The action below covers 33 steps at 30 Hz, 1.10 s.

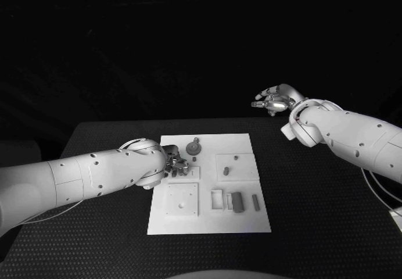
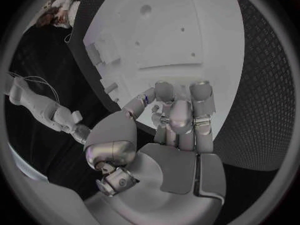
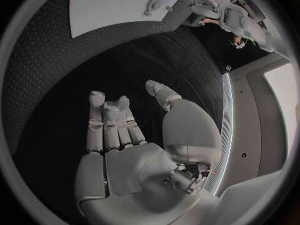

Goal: Assemble the parts on the task board

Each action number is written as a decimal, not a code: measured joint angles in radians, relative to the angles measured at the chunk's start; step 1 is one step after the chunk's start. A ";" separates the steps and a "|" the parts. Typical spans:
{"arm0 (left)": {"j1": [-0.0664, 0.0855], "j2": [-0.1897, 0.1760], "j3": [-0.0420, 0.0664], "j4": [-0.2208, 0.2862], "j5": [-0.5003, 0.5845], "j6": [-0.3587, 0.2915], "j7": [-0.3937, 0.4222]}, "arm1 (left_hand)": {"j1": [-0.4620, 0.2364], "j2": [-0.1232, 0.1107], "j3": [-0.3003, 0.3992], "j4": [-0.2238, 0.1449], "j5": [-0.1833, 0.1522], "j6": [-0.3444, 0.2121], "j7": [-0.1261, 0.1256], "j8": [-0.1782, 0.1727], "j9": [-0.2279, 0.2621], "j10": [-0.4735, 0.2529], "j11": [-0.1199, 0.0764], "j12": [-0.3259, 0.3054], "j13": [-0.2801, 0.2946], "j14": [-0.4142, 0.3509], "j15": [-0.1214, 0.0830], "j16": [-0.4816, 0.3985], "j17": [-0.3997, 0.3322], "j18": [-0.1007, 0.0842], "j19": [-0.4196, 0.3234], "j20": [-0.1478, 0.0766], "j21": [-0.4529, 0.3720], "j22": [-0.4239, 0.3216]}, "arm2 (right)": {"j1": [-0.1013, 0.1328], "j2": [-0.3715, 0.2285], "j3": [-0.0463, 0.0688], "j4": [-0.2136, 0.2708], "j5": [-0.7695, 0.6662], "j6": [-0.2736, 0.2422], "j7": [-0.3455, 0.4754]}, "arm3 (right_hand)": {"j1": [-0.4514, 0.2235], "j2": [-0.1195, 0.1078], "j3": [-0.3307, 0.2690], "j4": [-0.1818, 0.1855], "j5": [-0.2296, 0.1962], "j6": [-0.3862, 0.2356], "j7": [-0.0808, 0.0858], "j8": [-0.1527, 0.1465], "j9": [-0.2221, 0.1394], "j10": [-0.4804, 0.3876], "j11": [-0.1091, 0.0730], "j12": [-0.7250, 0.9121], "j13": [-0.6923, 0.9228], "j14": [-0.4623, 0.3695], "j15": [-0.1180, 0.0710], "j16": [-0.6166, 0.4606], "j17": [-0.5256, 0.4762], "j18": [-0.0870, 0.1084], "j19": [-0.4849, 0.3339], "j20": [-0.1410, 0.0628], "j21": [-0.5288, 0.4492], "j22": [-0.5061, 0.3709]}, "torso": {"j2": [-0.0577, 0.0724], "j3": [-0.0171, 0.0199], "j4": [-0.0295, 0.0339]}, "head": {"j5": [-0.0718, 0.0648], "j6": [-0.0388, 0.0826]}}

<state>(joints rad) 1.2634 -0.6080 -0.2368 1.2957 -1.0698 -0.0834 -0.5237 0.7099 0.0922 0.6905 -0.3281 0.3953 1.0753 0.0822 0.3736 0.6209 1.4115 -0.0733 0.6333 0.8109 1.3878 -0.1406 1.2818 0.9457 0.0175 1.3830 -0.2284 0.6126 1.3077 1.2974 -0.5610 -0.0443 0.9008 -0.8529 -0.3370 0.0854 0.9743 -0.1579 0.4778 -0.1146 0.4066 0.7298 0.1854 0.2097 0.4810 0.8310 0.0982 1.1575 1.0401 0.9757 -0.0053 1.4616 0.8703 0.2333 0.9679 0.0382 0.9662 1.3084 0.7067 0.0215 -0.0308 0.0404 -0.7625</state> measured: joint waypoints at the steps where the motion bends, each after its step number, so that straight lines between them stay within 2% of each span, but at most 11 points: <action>1: 0.000 0.000 0.000 0.000 0.000 0.000 0.000 | -0.002 0.002 0.001 0.000 -0.002 0.000 0.000 0.000 0.000 0.000 0.000 0.000 0.000 0.000 0.000 0.000 -0.001 0.000 0.000 0.000 0.000 0.000 | 0.000 0.000 0.000 0.000 0.000 0.000 0.000 | 0.000 0.000 0.000 0.000 0.000 0.000 0.000 0.000 0.000 0.000 0.000 0.000 0.000 0.000 0.000 0.000 0.000 0.000 0.000 0.000 0.000 0.000 | 0.000 0.0000 0.0000 | 0.000 0.000; 10: -0.001 0.002 0.000 -0.003 0.001 -0.002 0.002 | -0.004 0.004 0.002 0.001 -0.006 0.000 0.000 -0.002 0.001 0.000 0.000 0.004 -0.001 0.000 0.000 0.000 -0.005 0.000 -0.002 0.002 0.000 0.000 | 0.000 0.001 0.000 0.001 0.000 0.001 0.000 | 0.000 0.000 0.000 0.000 0.000 0.001 -0.001 0.000 -0.001 -0.004 0.004 0.000 0.000 0.000 0.000 0.000 0.000 0.000 0.000 0.000 0.000 0.000 | 0.000 0.0000 -0.0001 | -0.001 0.000; 14: -0.001 0.002 0.000 -0.004 -0.002 -0.004 0.003 | -0.004 0.004 0.002 0.001 -0.019 0.000 0.000 -0.003 0.001 0.000 0.000 0.004 -0.004 0.000 0.000 0.007 -0.010 0.000 -0.002 0.002 -0.004 0.000 | 0.000 0.002 0.000 0.002 0.000 0.002 0.000 | 0.000 0.000 0.000 0.000 0.000 0.001 -0.001 0.000 -0.001 -0.004 0.004 0.000 0.000 0.000 0.000 0.000 0.000 0.000 0.000 0.000 0.000 0.000 | 0.000 0.0000 -0.0001 | -0.002 0.001; 26: -0.003 -0.019 -0.001 0.016 -0.005 -0.020 0.008 | -0.004 0.004 0.012 0.001 -0.029 0.000 0.000 -0.001 0.000 0.000 0.000 0.004 -0.005 0.000 0.000 0.007 -0.017 0.000 -0.002 0.002 -0.004 0.000 | 0.000 0.001 0.000 0.002 0.000 0.003 0.000 | -0.004 0.004 0.000 0.000 0.000 -0.001 0.001 0.000 -0.002 -0.004 0.004 0.000 -0.001 0.000 0.000 0.000 0.000 0.000 0.000 0.000 0.000 0.000 | 0.000 -0.0002 -0.0001 | -0.003 -0.002; 33: -0.005 -0.026 -0.002 0.020 -0.006 -0.039 0.009 | -0.003 0.004 0.012 0.001 -0.037 0.000 0.000 -0.001 0.001 0.001 0.001 0.004 -0.007 0.000 0.000 0.012 -0.023 0.000 -0.002 0.002 -0.004 0.000 | 0.000 0.000 0.000 0.002 0.000 0.004 0.000 | -0.004 0.004 -0.003 -0.003 0.000 -0.003 -0.001 0.000 -0.002 -0.004 0.004 0.000 -0.002 0.000 0.000 0.000 -0.001 0.000 0.000 0.000 0.000 0.000 | 0.000 -0.0001 0.0004 | -0.004 0.001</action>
<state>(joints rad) 1.2588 -0.6340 -0.2386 1.3157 -1.0760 -0.1224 -0.5144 0.7065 0.0959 0.7029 -0.3267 0.3587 1.0753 0.0822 0.3727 0.6216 1.4129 -0.0718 0.6373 0.8035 1.3874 -0.1408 1.2933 0.9232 0.0174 1.3809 -0.2262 0.6089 1.3073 1.2973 -0.5614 -0.0443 0.9031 -0.8533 -0.3332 0.0854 0.9703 -0.1539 0.4750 -0.1173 0.4066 0.7272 0.1844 0.2097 0.4793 0.8274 0.1018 1.1575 1.0383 0.9757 -0.0053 1.4615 0.8695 0.2333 0.9678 0.0384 0.9662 1.3083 0.7064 0.0214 -0.0304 0.0366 -0.7616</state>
